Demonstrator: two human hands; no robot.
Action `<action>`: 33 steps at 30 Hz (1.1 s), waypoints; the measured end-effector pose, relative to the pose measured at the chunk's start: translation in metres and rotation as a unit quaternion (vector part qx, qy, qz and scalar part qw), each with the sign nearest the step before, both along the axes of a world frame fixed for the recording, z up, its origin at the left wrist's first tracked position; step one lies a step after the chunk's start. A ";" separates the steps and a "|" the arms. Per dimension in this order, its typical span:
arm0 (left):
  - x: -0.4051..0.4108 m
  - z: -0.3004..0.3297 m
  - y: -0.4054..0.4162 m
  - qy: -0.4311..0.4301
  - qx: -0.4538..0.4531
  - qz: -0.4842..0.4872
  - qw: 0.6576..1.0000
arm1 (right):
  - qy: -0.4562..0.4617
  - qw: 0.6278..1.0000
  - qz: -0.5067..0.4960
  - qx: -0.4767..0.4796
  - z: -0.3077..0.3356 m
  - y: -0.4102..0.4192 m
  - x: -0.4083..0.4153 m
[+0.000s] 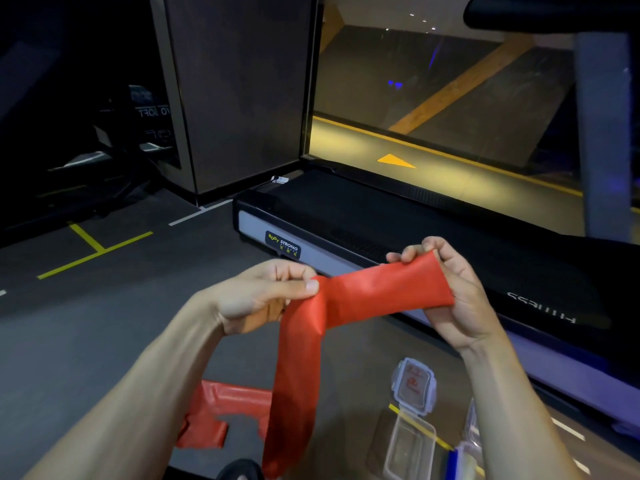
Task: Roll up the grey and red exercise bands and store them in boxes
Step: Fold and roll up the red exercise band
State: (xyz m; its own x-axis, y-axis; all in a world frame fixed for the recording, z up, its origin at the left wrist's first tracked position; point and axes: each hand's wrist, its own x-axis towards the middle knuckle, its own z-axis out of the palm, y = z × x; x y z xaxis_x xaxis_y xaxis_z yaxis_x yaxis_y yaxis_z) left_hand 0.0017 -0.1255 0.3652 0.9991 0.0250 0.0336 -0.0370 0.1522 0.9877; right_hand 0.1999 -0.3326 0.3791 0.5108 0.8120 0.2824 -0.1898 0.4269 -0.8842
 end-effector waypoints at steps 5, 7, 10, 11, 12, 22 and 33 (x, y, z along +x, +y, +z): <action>0.000 -0.005 0.002 0.031 0.047 0.012 0.998 | -0.021 1.000 0.015 0.006 0.007 0.009 -0.012; 0.000 -0.004 0.000 0.026 0.039 0.011 0.999 | -0.044 0.998 0.036 0.007 0.010 0.011 -0.019; 0.002 -0.005 -0.001 0.017 0.018 0.001 1.000 | -0.142 0.987 0.076 -0.028 0.009 0.017 -0.034; 0.003 -0.005 -0.001 0.019 0.023 -0.007 1.000 | -0.188 0.977 0.084 -0.049 0.006 0.021 -0.038; 0.003 -0.006 -0.002 0.022 0.034 -0.014 0.999 | -0.229 0.967 0.092 -0.070 0.004 0.025 -0.041; 0.002 -0.006 -0.003 0.041 0.104 -0.027 0.993 | -0.356 0.910 0.097 -0.190 -0.002 0.031 -0.049; -0.002 -0.006 -0.008 0.066 0.219 -0.061 0.971 | -0.265 0.952 0.085 -0.126 0.012 0.020 -0.030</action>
